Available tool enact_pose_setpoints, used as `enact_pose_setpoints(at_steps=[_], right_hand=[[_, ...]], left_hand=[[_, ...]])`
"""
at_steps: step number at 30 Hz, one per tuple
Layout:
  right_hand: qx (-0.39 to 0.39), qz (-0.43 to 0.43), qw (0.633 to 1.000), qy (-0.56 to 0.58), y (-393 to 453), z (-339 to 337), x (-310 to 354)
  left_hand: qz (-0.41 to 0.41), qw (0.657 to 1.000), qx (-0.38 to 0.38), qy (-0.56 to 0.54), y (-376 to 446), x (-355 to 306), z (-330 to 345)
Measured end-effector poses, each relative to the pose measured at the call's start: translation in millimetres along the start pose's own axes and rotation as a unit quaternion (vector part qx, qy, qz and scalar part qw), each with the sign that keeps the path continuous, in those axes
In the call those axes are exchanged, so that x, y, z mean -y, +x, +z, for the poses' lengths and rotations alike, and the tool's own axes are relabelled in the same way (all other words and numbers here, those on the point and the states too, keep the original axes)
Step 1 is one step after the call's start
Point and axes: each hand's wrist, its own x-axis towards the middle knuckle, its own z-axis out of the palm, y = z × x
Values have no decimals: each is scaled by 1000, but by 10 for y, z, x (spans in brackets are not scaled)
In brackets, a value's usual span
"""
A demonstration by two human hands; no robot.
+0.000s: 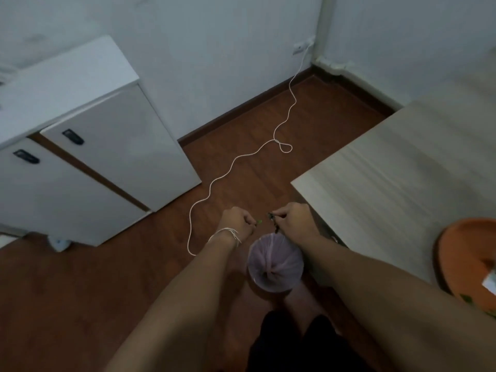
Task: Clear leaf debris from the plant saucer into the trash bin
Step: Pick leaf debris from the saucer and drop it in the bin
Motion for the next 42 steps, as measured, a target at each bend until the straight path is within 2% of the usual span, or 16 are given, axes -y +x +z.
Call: enact_pose_setpoints(at_steps=[14, 23, 30, 42], right_hand=[[61, 2, 998, -16, -75, 181, -293], [102, 62, 992, -26, -164, 297, -494], [107, 76, 991, -16, -219, 317, -613], [60, 83, 994, 32, -368, -114, -777]], left_hand=[[-37, 999, 17, -18, -24, 53, 434], [-16, 998, 62, -2, 29, 123, 626], [-8, 995, 94, 18, -5, 131, 678], [-8, 998, 51, 20, -162, -80, 617]])
